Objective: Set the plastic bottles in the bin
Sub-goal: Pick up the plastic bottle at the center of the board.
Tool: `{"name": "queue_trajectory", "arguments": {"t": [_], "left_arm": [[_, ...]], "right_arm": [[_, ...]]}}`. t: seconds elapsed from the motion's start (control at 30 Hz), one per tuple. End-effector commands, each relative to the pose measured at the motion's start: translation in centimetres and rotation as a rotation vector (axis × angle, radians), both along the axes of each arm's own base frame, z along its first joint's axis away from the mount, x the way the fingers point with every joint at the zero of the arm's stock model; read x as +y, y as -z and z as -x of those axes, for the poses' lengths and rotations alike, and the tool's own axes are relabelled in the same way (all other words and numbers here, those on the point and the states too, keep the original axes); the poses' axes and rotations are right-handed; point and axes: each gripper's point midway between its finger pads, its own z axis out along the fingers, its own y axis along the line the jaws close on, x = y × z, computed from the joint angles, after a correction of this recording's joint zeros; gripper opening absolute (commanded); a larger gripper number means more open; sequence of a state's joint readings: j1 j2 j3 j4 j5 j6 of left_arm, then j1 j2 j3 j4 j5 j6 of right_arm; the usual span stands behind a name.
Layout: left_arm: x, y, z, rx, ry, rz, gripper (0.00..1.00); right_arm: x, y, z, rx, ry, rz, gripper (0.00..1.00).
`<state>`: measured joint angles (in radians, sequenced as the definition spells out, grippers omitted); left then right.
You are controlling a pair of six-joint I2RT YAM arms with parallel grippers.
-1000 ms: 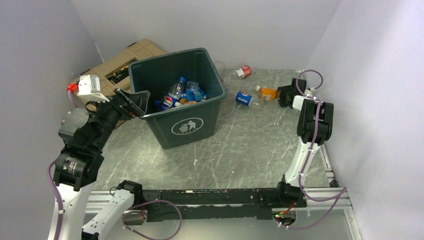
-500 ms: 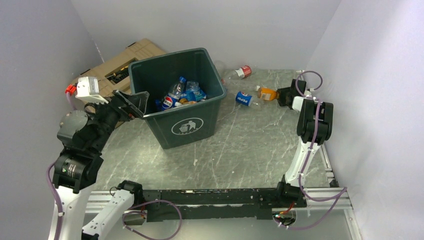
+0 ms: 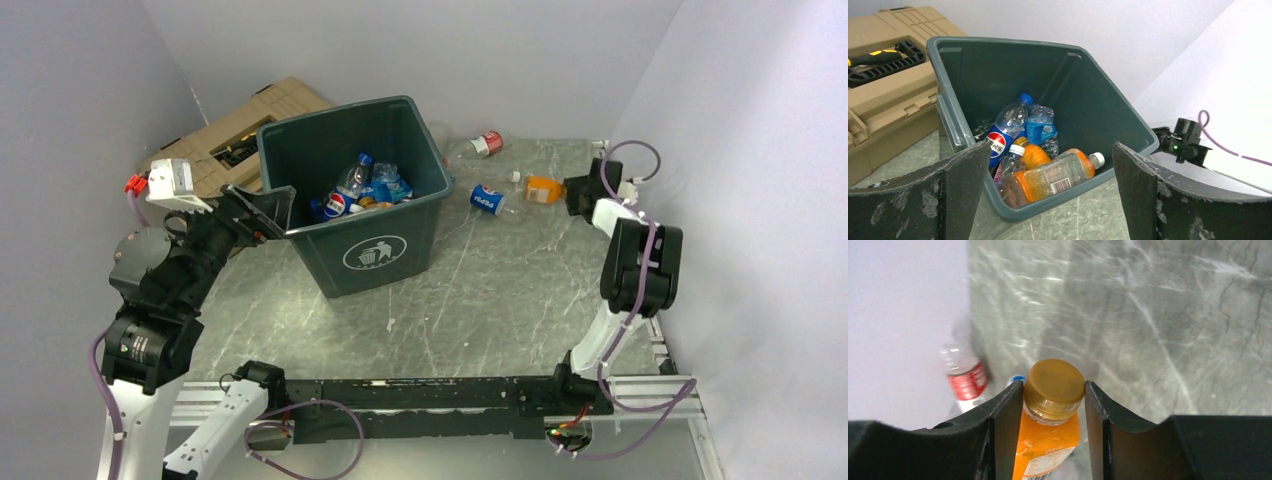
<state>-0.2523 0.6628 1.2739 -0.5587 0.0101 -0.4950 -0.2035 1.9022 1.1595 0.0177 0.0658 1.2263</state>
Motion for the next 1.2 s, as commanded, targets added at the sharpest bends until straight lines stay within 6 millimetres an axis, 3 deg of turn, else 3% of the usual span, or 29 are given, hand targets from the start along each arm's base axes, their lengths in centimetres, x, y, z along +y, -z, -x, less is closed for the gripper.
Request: {"name": "queue_trajectory", "arguments": {"t": [0.0,0.07,0.13,0.27,0.4,0.53,0.73,0.83,1.03,1.17], "left_arm": [[-0.1,-2.2,1.0,-0.054,0.012,0.052,0.96],[-0.1,-2.8,1.2,-0.076,0.017,0.077,0.96],[-0.2,-3.2,1.3,-0.095,0.022,0.095,0.96],[-1.0,-4.3,1.5,-0.114,0.069,0.118,0.99],[-5.2,-5.8,0.9,-0.106,0.294,0.156,0.99],[-8.5,-6.8,-0.8,-0.028,0.464,0.162,0.99],[-11.0,-8.5,-2.1,-0.084,0.600,0.048,0.99],[-14.0,-8.5,-1.7,-0.095,0.712,-0.034,1.00],[-23.4,-4.9,2.2,-0.024,1.020,-0.191,0.99],[-26.7,-3.1,4.9,-0.029,1.147,-0.241,0.99]], "right_arm": [[-1.8,-10.4,0.2,-0.196,0.069,0.099,0.00],[-1.8,-13.5,1.0,-0.253,0.078,0.114,0.00],[-1.7,-17.7,2.1,-0.336,0.079,0.147,0.00],[0.0,-24.6,5.3,-0.481,0.042,0.213,0.00],[3.2,-30.4,9.6,-0.581,-0.013,0.324,0.00],[8.3,-35.4,14.3,-0.698,-0.184,0.408,0.00],[12.8,-37.4,20.6,-0.732,-0.522,0.534,0.00],[15.4,-37.5,23.3,-0.725,-0.705,0.576,0.00],[20.3,-37.6,29.1,-0.832,-1.056,0.542,0.00],[21.3,-37.1,32.0,-0.870,-1.153,0.526,0.00]]}}
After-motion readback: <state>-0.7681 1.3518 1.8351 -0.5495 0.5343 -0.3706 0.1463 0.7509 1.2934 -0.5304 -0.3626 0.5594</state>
